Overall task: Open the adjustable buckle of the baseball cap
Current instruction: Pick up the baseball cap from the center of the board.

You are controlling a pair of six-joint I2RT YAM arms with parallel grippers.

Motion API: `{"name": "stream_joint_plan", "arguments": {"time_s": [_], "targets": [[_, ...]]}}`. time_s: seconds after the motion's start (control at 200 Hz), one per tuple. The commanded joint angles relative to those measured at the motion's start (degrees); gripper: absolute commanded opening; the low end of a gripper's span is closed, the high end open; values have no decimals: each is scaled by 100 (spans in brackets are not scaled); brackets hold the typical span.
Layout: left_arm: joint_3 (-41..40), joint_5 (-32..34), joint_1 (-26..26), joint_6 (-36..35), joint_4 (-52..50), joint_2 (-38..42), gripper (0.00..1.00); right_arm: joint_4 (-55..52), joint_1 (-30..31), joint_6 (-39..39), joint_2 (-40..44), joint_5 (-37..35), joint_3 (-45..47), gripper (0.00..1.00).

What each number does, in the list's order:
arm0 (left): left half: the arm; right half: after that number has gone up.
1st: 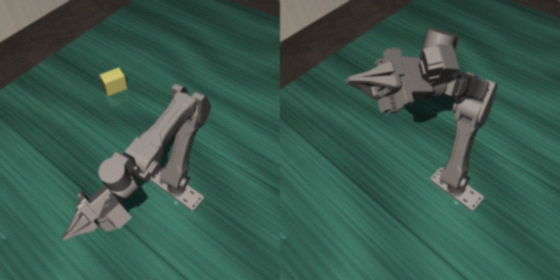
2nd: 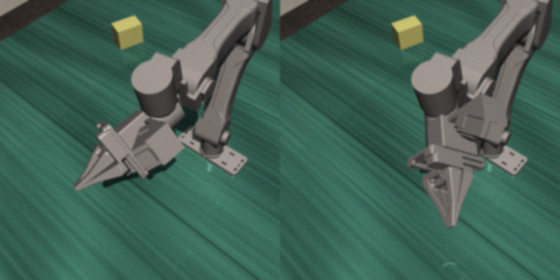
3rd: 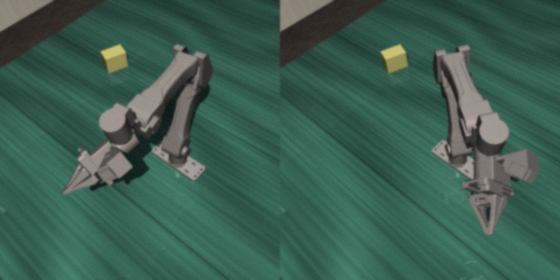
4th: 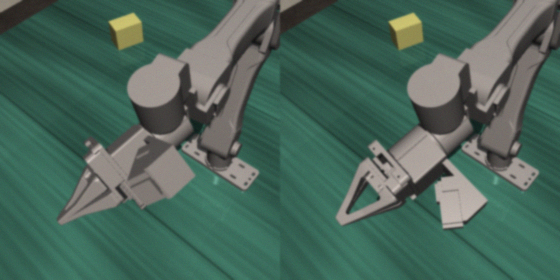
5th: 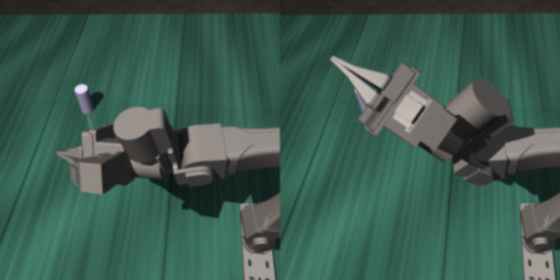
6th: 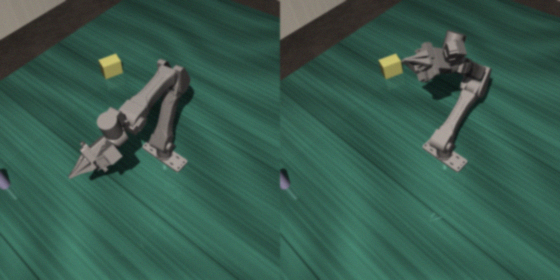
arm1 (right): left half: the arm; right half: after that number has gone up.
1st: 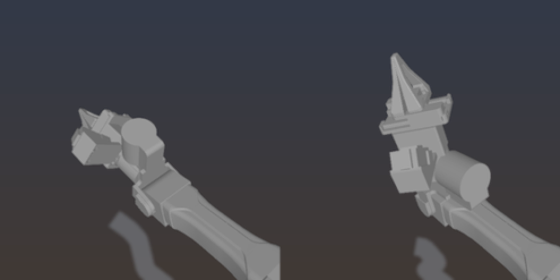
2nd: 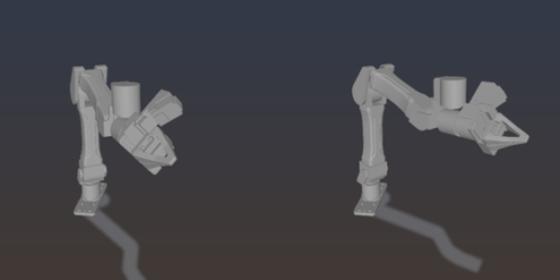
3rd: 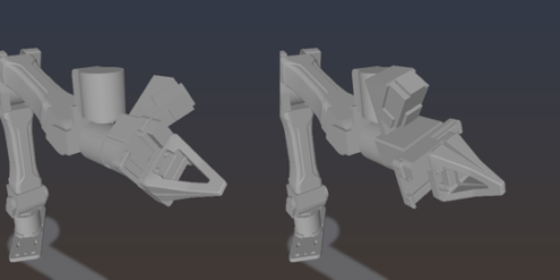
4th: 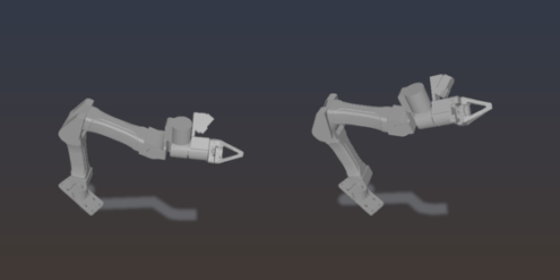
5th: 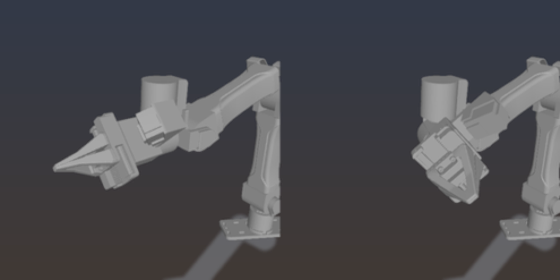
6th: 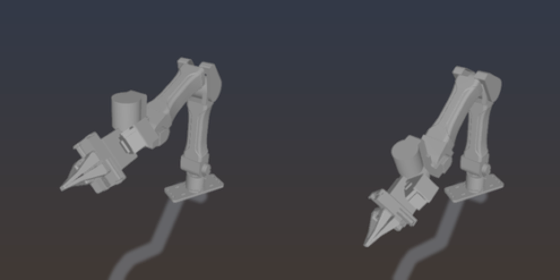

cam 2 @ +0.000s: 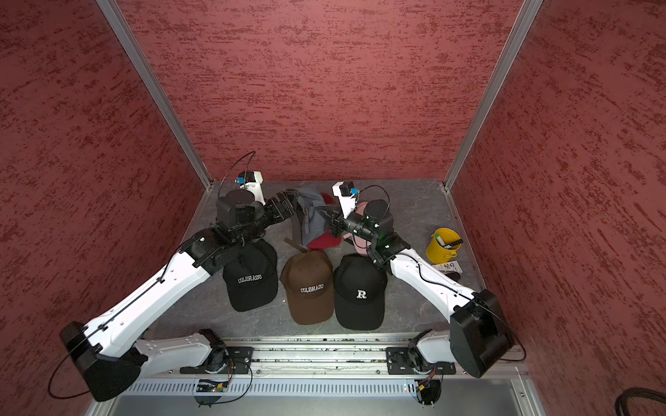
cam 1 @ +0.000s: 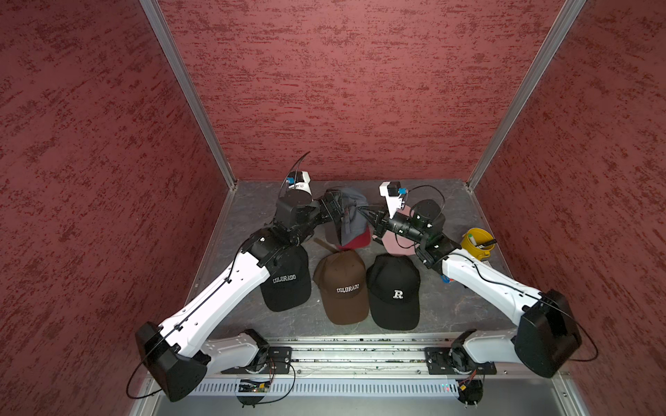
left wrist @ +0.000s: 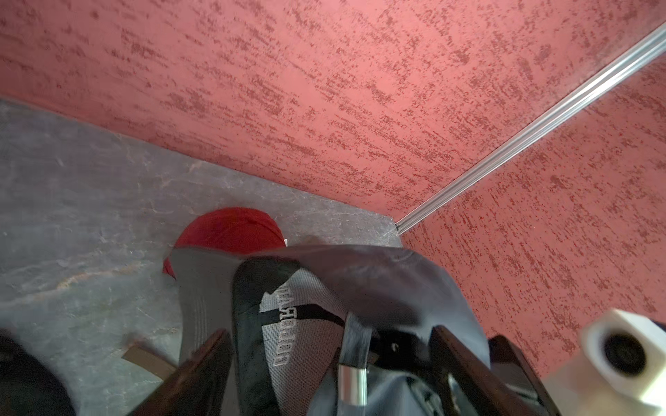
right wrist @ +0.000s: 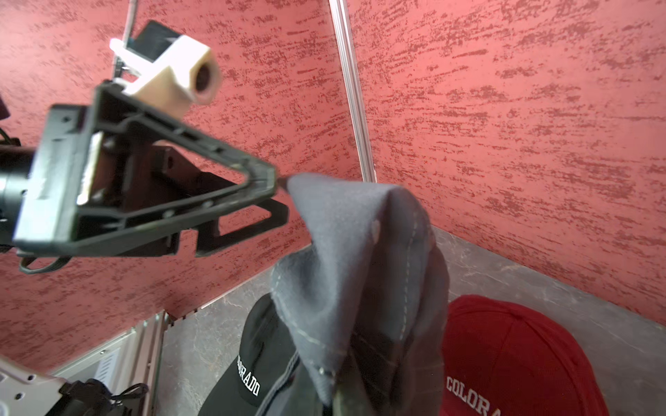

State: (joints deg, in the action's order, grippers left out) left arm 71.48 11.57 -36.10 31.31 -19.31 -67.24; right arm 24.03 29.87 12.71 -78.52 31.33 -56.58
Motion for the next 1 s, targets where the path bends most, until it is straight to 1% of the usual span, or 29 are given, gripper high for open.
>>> {"name": "stream_joint_plan", "arguments": {"time_s": [0.0,0.115,0.25,0.321,0.381,0.441,0.596,0.771,0.897,0.992], "targets": [[28,-92,15,-1778,-72,312,87,23,-172,299,-114,696,-235,0],[101,-40,-97,-3205,-265,366,85,-83,-323,448,-172,1105,-329,0],[102,336,-371,-4767,-432,176,85,-418,-440,411,-238,1437,-481,0],[-58,651,-534,-5546,-211,77,86,-565,-461,358,-234,1512,-521,0],[-199,533,-589,-6122,-124,15,87,-643,-472,328,-216,1559,-538,0],[-452,648,-643,-6651,309,-8,87,-744,-486,300,-194,1597,-570,0],[-844,609,-649,-7788,1108,-46,88,-1035,-491,198,-155,1712,-661,0],[-1111,910,-644,-8984,2180,-251,91,-1293,-491,150,-142,1970,-697,0],[-1214,821,-571,-9336,2620,-247,92,-1495,-491,40,-96,2027,-706,0],[-1268,599,-472,-9423,2539,-165,92,-1637,-491,-33,-84,2067,-723,0]]}}
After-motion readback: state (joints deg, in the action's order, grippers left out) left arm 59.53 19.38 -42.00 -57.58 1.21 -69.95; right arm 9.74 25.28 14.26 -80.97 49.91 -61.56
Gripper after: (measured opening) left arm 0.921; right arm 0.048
